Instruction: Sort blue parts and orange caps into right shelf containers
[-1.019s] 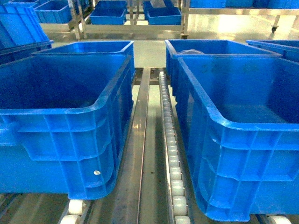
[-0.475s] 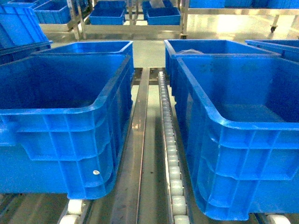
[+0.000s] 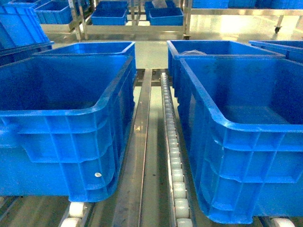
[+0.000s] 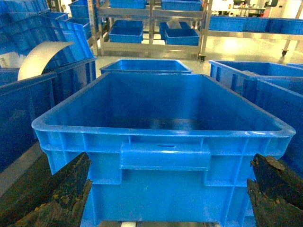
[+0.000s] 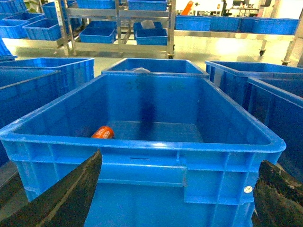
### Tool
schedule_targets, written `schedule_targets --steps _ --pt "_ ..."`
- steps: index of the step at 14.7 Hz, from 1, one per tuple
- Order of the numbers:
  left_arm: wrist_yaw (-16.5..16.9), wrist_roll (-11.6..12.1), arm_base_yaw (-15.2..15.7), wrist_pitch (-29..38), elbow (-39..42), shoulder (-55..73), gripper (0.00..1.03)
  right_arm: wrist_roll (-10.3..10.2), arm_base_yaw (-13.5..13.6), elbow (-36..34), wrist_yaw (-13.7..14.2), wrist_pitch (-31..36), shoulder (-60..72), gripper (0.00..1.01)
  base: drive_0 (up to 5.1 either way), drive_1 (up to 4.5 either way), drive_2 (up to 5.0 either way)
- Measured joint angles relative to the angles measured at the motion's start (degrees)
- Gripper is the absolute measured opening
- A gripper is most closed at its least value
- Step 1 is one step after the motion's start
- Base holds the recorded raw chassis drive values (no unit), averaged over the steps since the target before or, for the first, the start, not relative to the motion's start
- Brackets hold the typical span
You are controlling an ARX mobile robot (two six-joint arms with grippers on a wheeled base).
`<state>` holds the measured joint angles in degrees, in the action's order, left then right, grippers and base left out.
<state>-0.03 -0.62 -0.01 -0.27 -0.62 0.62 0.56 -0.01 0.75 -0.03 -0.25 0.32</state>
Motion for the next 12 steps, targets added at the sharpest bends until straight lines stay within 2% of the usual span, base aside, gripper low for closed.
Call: schedule_targets --steps 12 --pt "0.0 0.0 0.0 0.0 0.0 0.0 0.98 0.0 0.0 0.0 0.0 0.0 0.0 0.98 0.0 0.0 0.0"
